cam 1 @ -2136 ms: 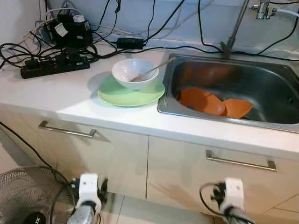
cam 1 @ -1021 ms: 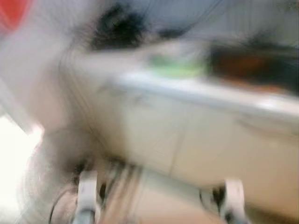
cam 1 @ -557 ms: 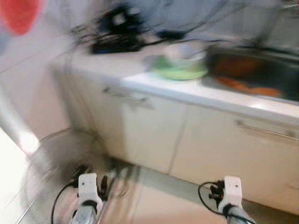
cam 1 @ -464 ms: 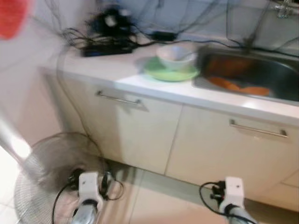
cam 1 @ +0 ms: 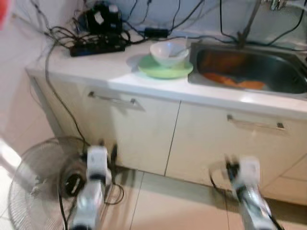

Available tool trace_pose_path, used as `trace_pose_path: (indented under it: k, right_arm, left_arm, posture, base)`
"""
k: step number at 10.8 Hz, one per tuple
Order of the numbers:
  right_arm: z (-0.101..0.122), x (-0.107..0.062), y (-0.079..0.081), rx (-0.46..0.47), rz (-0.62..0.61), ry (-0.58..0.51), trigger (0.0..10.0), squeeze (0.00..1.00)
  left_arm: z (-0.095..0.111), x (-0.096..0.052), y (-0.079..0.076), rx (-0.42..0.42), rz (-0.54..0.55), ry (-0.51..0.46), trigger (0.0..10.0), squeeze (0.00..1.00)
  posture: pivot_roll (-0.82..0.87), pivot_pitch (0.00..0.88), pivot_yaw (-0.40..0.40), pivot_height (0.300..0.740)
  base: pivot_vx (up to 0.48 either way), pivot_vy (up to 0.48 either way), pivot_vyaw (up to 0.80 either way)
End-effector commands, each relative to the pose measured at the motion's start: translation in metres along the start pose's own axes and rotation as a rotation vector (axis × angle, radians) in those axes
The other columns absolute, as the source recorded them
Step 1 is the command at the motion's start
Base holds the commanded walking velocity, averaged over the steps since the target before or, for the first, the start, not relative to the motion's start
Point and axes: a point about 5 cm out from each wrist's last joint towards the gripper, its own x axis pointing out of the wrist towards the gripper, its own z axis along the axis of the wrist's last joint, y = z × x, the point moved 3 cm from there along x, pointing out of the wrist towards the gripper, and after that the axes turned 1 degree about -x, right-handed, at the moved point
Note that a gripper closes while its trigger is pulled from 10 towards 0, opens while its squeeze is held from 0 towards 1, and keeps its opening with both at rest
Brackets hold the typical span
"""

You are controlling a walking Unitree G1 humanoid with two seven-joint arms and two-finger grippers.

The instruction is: Kitchen organization

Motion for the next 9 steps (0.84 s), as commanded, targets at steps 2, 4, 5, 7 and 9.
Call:
trace_pose_path:
  k: [2, 4, 5, 7, 9]
  right_arm:
    - [0.048, 0.015, 0.022, -0.034, 0.079, -0.209, 10.0, 0.00]
    - [0.081, 0.020, 0.046, -0.021, 0.145, -0.336, 10.0, 0.00]
    - [0.079, 0.017, 0.049, -0.019, 0.153, -0.333, 10.0, 0.00]
    - [0.082, 0.013, 0.046, -0.009, 0.133, -0.341, 10.0, 0.00]
    - [0.097, 0.011, 0.048, -0.010, 0.134, -0.405, 10.0, 0.00]
  left_arm:
    - [0.044, 0.020, -0.007, 0.018, -0.015, -0.168, 10.0, 0.00]
    - [0.071, 0.028, -0.020, -0.003, -0.050, -0.257, 10.0, 0.00]
    - [0.066, 0.024, -0.024, -0.008, -0.056, -0.237, 10.0, 0.00]
    - [0.062, 0.020, -0.027, 0.000, -0.066, -0.215, 10.0, 0.00]
    - [0.072, 0.022, -0.027, 0.020, -0.077, -0.241, 10.0, 0.00]
  posture:
    - [0.22, 0.000, -0.007, 0.725]
    - [0.22, 0.000, -0.010, 0.725]
    - [0.22, 0.000, -0.015, 0.725]
    - [0.22, 0.000, -0.016, 0.725]
    - [0.22, 0.000, -0.013, 0.725]
  base:
    - [0.000, 0.000, 0.00]
    - [0.000, 0.000, 0.00]
    - [0.345, 0.000, 0.00]
    - [0.480, 0.000, 0.00]
    - [0.480, 0.000, 0.00]
